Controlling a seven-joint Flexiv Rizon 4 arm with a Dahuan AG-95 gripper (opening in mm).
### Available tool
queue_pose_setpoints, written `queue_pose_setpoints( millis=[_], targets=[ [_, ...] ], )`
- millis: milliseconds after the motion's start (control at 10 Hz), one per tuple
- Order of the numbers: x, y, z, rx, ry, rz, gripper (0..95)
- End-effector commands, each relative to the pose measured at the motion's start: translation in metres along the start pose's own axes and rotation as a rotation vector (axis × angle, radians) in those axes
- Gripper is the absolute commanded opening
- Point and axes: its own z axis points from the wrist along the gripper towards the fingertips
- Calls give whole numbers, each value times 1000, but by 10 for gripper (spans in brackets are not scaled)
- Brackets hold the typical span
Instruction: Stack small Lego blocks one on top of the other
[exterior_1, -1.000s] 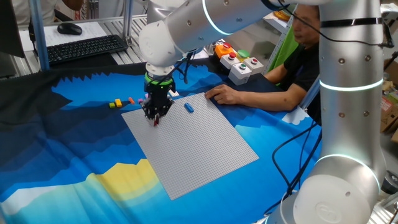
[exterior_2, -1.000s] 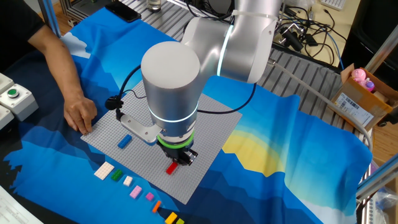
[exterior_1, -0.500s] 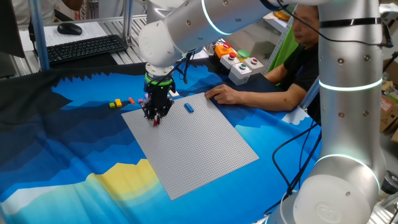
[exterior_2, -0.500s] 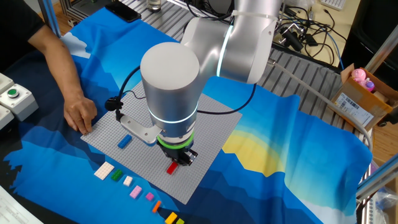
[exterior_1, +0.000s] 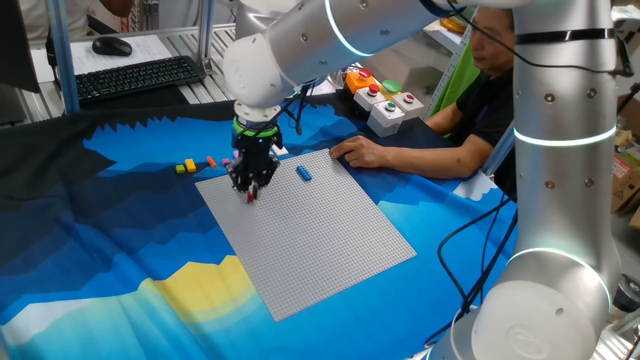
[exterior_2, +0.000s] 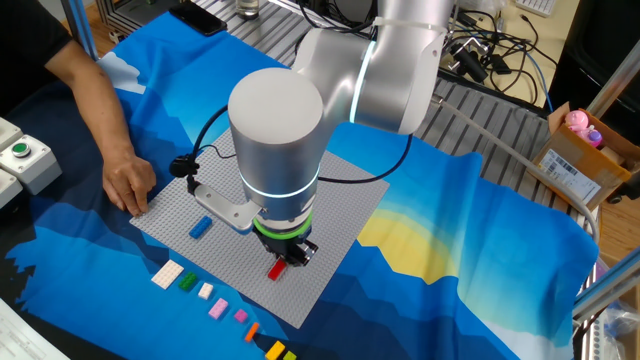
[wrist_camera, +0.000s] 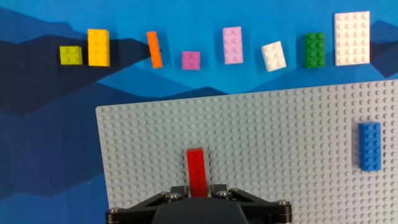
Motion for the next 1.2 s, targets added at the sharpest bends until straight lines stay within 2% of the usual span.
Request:
queue_pose_setpoints(
  millis=[100, 300, 700, 800, 1200],
  targets=[
    [-6, 0, -2, 4, 1, 1, 190],
    [-11, 0, -2, 3, 0, 0, 190],
    [-13, -1, 1, 1, -3, -4, 190],
    [-13, -1, 1, 1, -3, -7, 0],
    [-13, -1, 1, 4, -3, -7, 0]
  ],
)
